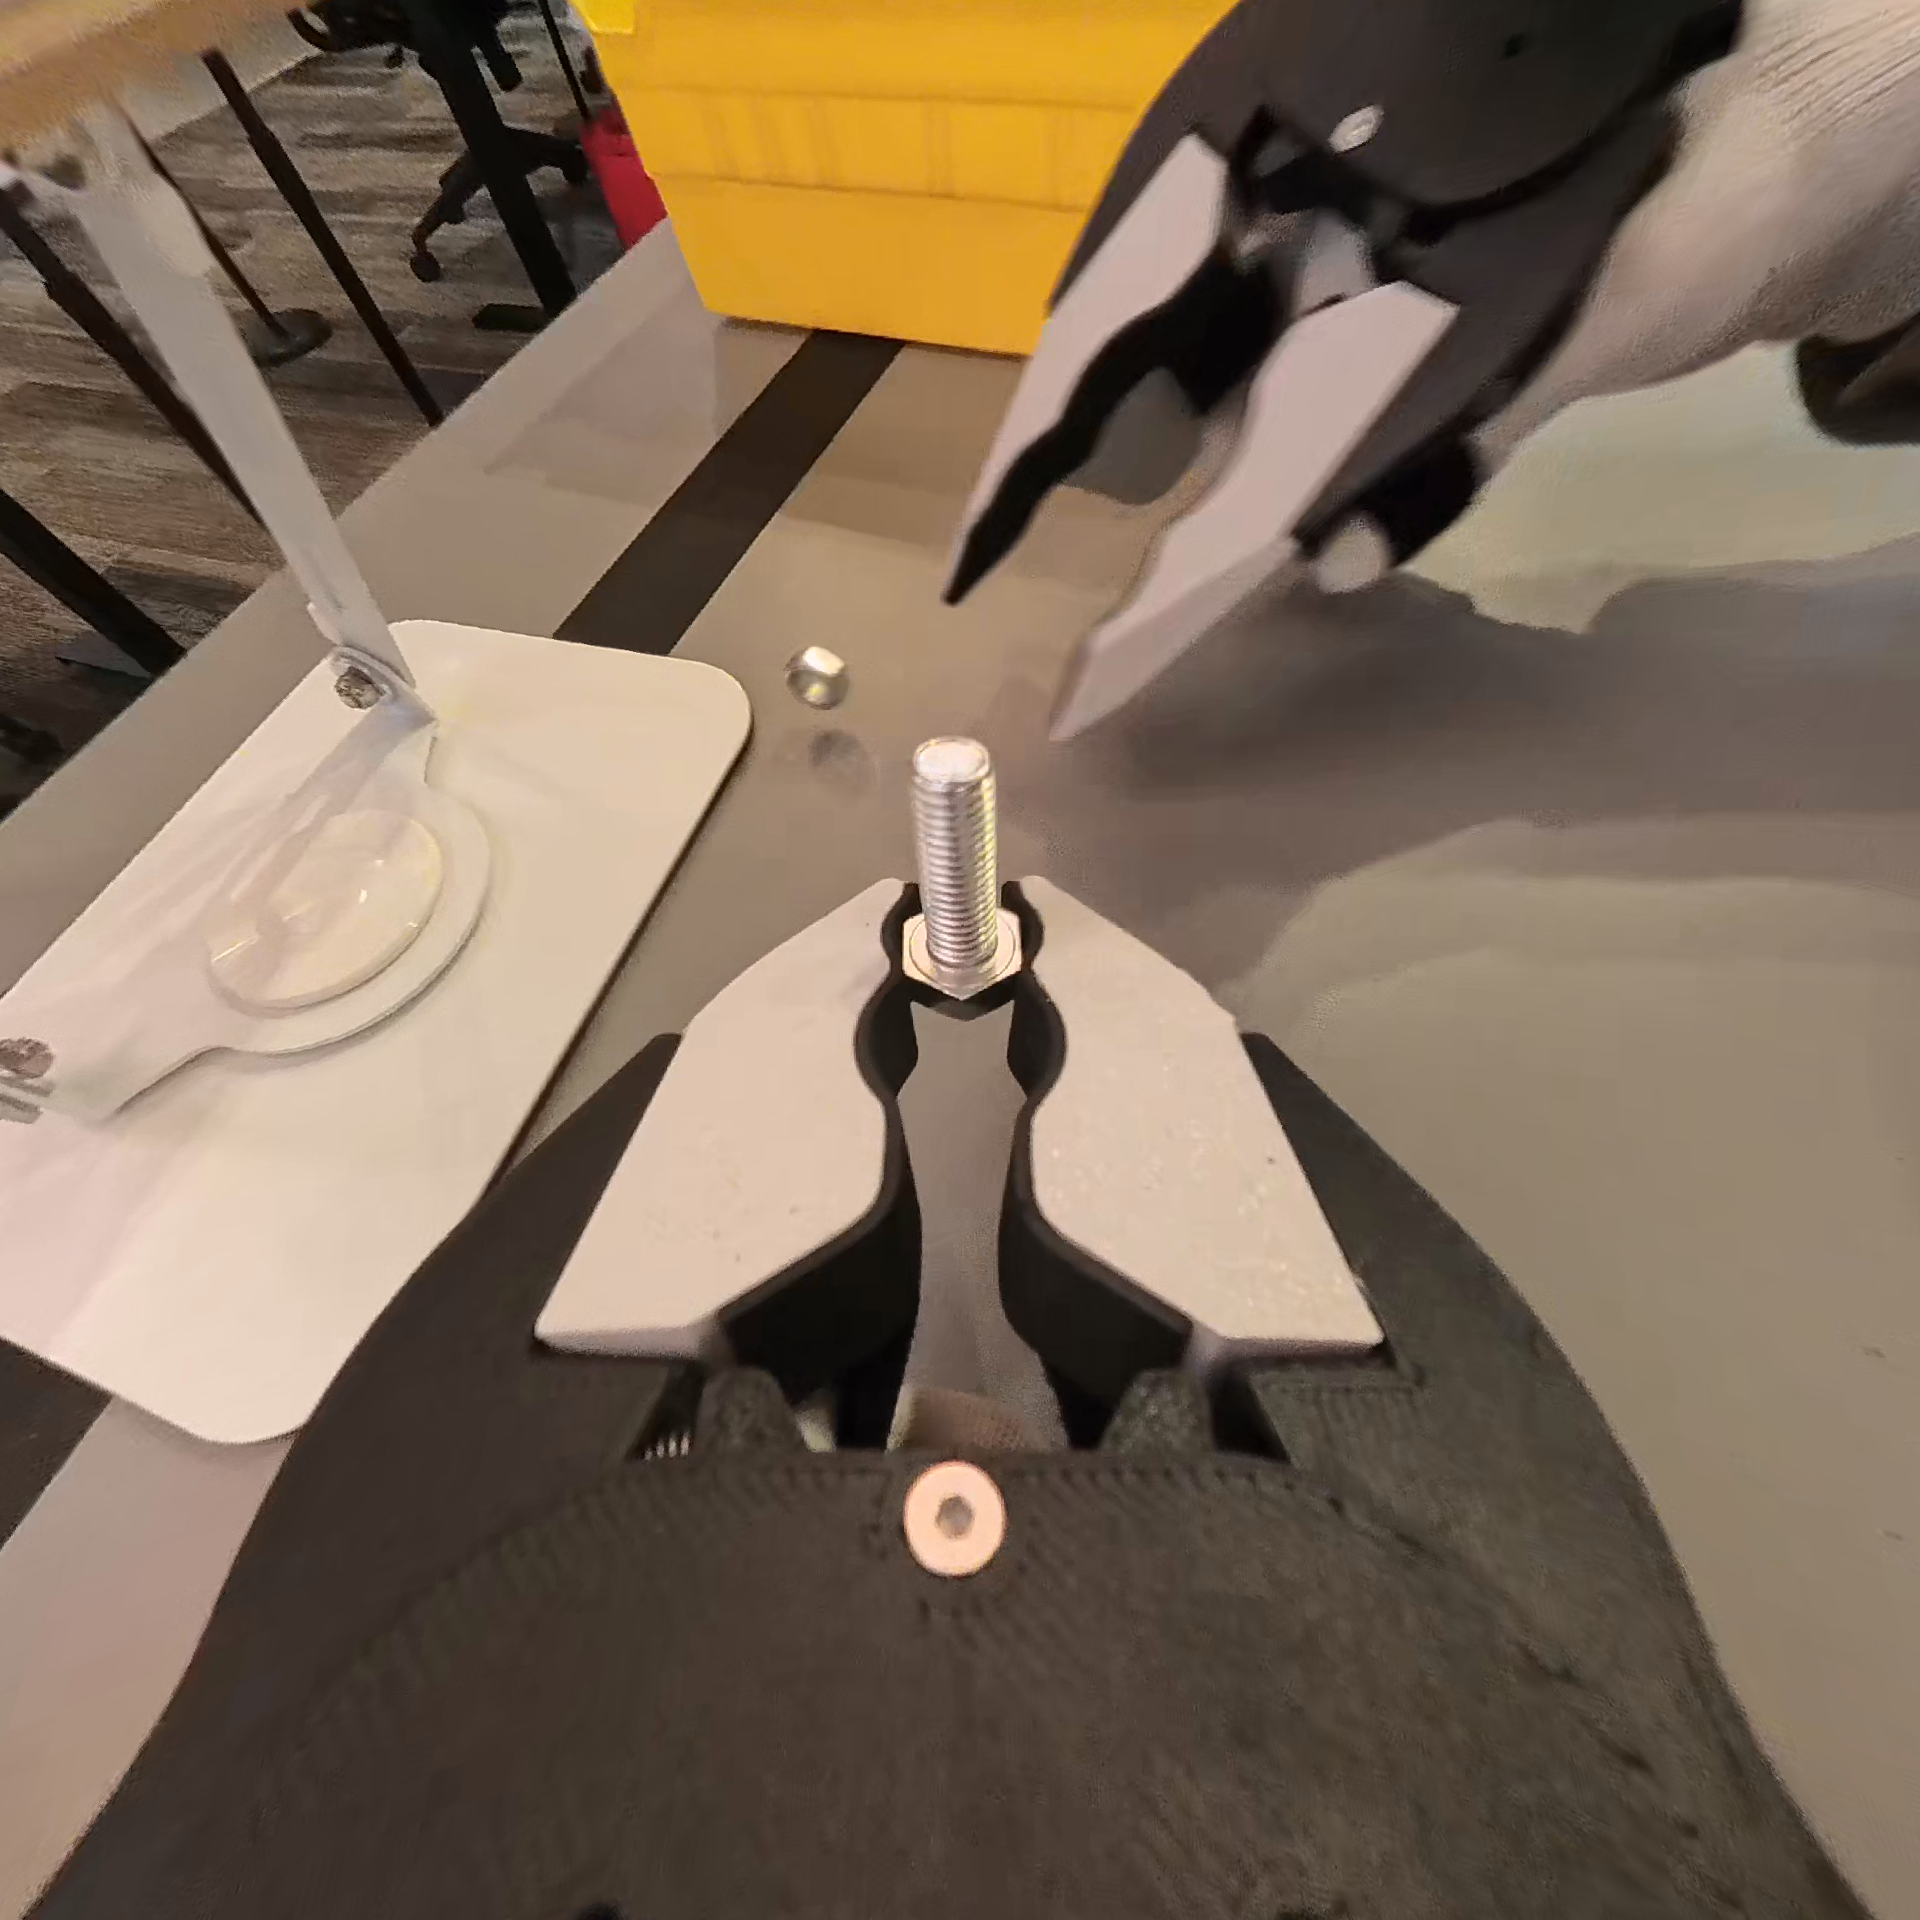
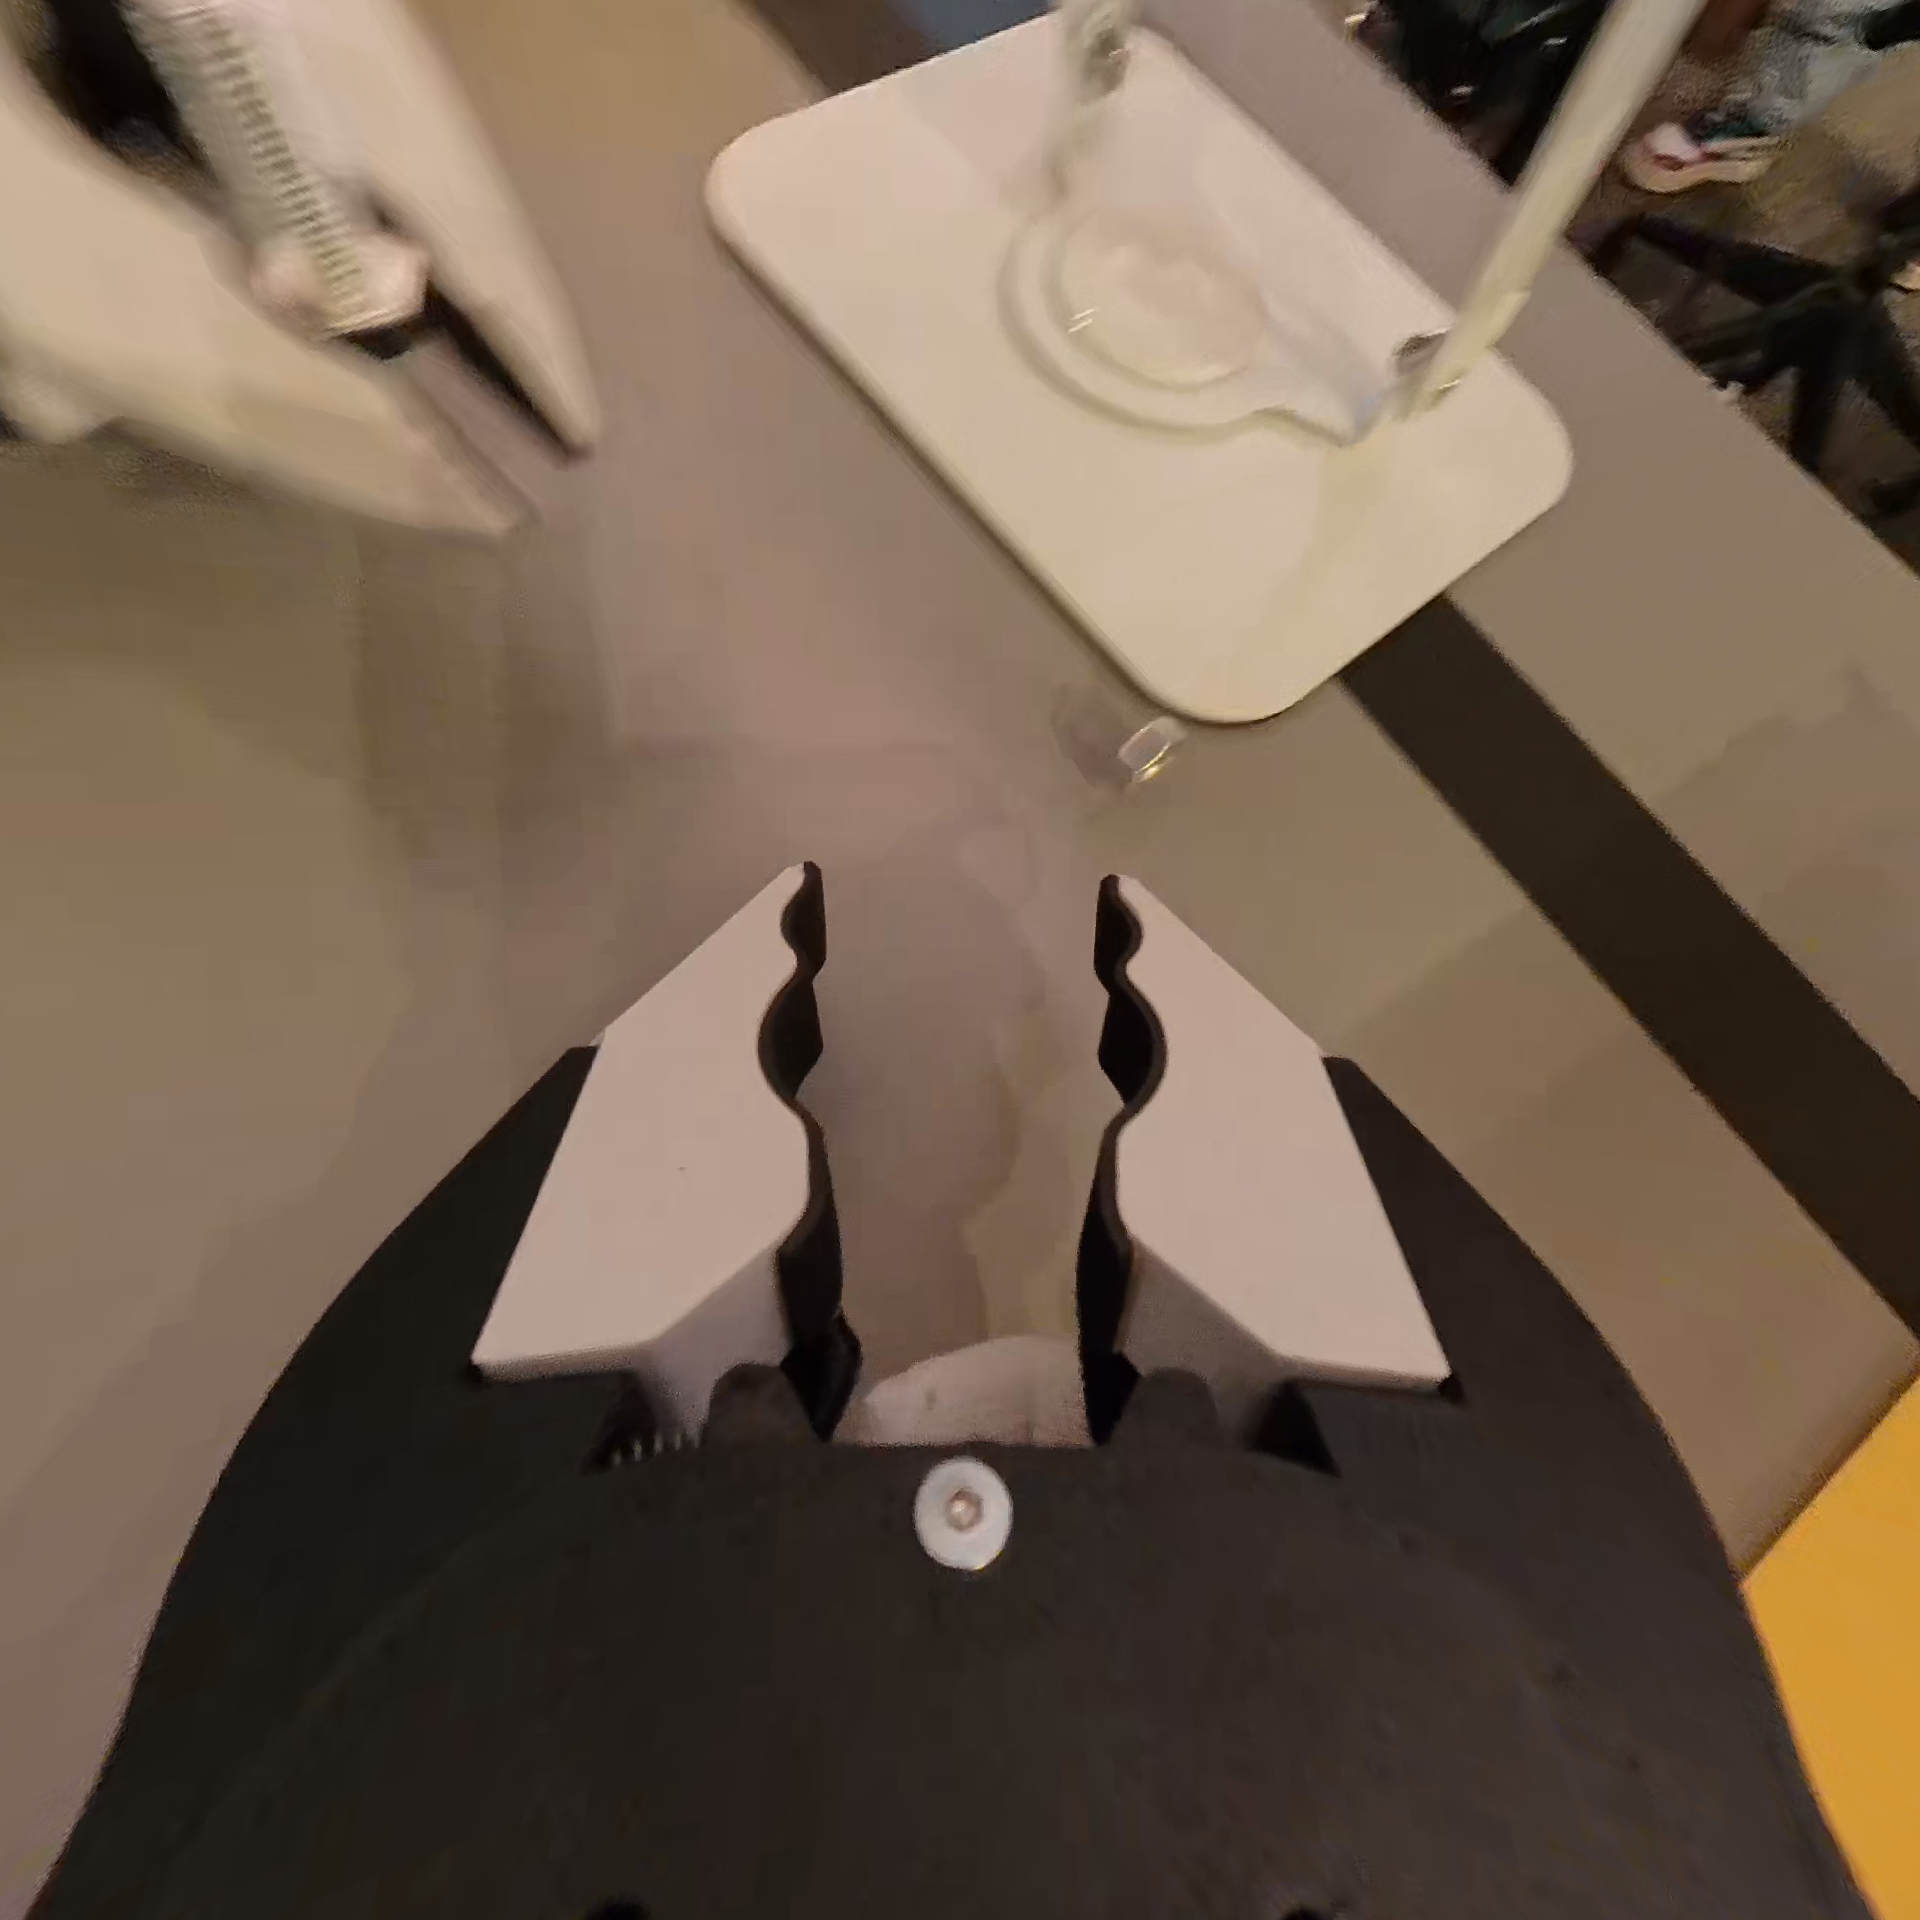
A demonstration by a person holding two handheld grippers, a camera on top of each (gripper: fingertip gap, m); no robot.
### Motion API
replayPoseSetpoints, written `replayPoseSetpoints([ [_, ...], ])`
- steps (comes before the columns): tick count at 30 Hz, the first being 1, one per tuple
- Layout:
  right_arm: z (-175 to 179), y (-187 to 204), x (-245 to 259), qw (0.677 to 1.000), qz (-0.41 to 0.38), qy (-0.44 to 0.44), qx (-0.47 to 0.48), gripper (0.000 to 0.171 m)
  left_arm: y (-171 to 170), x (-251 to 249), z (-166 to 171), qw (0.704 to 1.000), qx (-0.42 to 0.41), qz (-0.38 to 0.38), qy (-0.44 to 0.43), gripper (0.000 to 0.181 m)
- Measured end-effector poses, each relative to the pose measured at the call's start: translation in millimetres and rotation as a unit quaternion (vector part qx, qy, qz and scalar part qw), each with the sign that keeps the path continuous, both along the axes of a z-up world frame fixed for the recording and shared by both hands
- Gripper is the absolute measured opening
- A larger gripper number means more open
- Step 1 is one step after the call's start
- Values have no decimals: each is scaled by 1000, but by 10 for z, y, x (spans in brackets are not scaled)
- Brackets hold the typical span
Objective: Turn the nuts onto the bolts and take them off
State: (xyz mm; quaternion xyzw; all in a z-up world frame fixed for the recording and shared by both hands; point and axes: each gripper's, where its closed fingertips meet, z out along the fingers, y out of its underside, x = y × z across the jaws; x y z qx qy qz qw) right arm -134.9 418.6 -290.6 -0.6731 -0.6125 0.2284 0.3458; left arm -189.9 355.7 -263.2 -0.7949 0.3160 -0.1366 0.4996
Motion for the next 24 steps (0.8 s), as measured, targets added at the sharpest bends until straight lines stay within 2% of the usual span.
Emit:
replayPoseSetpoints([
  [3,-51,288,-231,998,-16,-20,49,55,1,-62,49,1000,5,6,-5,14],
  [4,-66,420,-281,997,-36,-32,65,50,1,-74,61,1000,7,7,-8,14],
  [6,-72,560,-430,998,-59,-11,29,49,-1,-87,73,1000,8,8,-9,14],
  [8,-137,817,-444,995,-91,-31,42,45,-9,-74,85,1000,8,4,-13,14],
  [10,-157,861,-437,995,-99,-24,6,35,-15,-71,91,1000,9,2,-10,14],
  [17,-275,698,-317,997,-67,-38,7,0,-24,-75,115,1000,10,-1,-15,14],
  [19,-262,570,-277,998,-48,-37,5,0,-32,-71,125,1000,11,-3,-14,14],
  [20,-205,538,-256,998,-46,-27,17,11,-36,-73,131,1000,12,-3,-14,14],
  [21,-144,555,-201,998,-56,-23,33,30,-40,-73,138,1000,13,-4,-14,14],
  [22,-113,551,-132,997,-60,-28,30,35,-44,-74,142,1000,13,-5,-15,14],
  [24,-77,457,-41,999,-46,-28,-4,34,-49,-71,140,1000,11,-7,-15,14],
])
